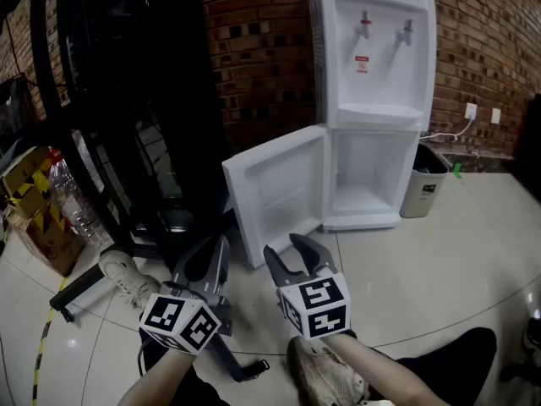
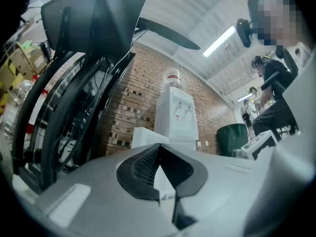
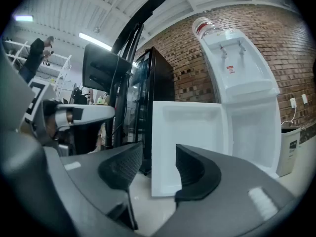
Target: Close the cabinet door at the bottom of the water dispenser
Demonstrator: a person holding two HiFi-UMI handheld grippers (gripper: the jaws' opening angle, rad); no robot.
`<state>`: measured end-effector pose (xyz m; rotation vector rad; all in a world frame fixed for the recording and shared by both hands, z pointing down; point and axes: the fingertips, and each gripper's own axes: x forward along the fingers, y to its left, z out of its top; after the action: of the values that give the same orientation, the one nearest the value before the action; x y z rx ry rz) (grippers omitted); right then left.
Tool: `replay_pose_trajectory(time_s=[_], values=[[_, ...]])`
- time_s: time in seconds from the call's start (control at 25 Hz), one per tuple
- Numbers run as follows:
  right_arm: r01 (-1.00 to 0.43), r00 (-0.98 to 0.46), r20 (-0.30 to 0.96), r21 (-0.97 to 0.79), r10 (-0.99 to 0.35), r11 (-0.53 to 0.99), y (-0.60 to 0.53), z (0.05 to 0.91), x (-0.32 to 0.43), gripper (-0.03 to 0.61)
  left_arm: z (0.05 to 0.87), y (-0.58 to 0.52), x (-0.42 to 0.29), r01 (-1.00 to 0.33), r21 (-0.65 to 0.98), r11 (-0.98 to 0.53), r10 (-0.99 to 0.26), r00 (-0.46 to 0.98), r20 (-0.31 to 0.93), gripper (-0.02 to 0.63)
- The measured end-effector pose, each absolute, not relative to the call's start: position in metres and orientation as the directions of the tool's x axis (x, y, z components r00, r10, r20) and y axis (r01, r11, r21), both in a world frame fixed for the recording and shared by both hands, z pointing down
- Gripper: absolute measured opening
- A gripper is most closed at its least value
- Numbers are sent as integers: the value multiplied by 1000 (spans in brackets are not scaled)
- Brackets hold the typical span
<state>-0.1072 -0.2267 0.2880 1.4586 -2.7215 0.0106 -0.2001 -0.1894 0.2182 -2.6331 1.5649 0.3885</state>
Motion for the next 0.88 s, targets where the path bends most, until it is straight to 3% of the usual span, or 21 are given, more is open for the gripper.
replay_pose_trajectory(time_s=[0.16, 0.36, 0.48, 0.88], values=[[-852, -518, 67, 45, -853, 521, -256, 295, -145, 229, 254, -204, -232, -882, 24, -470, -874, 461, -154, 14], [-883, -448, 84, 117, -890, 455, -292, 305, -170, 230, 297, -225, -279, -942, 70, -328, -944, 323, -68, 14], [-894, -410, 96, 154, -907, 421, -315, 310, -180, 230, 297, -233, -291, -947, 155, -282, -959, 274, -76, 14], [-903, -262, 88, 330, -961, 276, -358, 320, -188, 218, 281, -253, -282, -930, 215, -298, -952, 274, -137, 14]])
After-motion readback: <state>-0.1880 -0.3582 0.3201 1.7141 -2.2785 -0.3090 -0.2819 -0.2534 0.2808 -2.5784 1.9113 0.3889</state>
